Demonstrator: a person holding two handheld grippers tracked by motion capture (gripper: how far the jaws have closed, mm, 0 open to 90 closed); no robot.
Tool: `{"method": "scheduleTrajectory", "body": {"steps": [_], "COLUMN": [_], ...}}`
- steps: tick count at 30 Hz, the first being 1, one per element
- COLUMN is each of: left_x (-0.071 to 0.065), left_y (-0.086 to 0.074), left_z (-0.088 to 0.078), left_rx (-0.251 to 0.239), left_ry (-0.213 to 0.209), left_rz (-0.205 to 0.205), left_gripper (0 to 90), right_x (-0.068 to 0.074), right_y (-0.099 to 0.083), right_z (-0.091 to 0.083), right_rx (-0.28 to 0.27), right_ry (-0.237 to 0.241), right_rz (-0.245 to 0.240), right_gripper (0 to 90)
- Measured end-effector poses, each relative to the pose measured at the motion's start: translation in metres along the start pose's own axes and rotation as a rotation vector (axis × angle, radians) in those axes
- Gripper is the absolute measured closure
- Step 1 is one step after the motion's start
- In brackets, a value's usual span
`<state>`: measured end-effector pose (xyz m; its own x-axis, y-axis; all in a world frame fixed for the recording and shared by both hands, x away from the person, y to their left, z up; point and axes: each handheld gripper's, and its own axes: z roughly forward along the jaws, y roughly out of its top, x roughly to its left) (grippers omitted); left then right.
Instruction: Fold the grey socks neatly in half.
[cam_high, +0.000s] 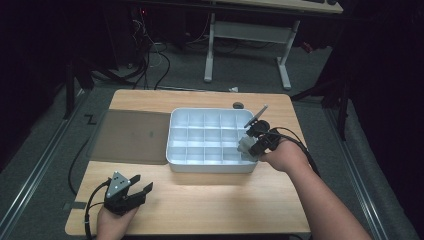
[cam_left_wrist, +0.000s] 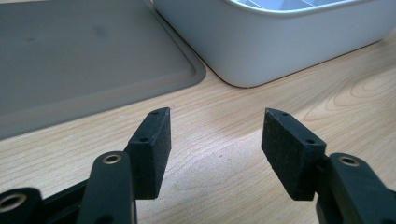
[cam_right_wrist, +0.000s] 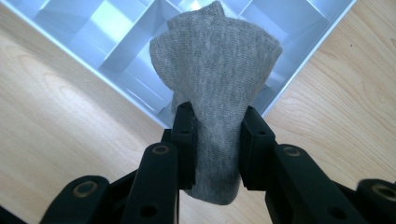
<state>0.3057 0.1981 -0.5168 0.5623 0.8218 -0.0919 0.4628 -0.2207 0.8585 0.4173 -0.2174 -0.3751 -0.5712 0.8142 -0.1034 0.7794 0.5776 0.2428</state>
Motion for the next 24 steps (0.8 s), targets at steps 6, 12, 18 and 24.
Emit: {"method": "scheduleTrajectory", "body": {"steps": [6,12,18,24], "left_x": [-0.001,0.0,-0.002,-0.002], "left_y": [0.0,0.0,0.001,0.0], "left_z": [0.0,-0.001,-0.002,-0.002], "left_rx": [-0.002,-0.005,-0.008,-0.006], "left_ry": [-0.007,-0.01,-0.004,-0.003], "left_rz": [0.005,0.003,0.008,0.008], "left_gripper": [43.3,43.2,43.1,43.1], "right_x": [-0.006,-0.007,-0.008,-0.005], "right_y": [0.006,0.011,0.013,0.019], "right_z": [0.013,0.024,0.043,0.057], "right_rx": [0.046,0.084,0.139,0.191], "right_ry": [0.002,-0.011,-0.009,-0.02], "right_rz": [0.0,0.001,0.001,-0.017], "right_gripper": [72.4,72.4,72.4,72.6]}}
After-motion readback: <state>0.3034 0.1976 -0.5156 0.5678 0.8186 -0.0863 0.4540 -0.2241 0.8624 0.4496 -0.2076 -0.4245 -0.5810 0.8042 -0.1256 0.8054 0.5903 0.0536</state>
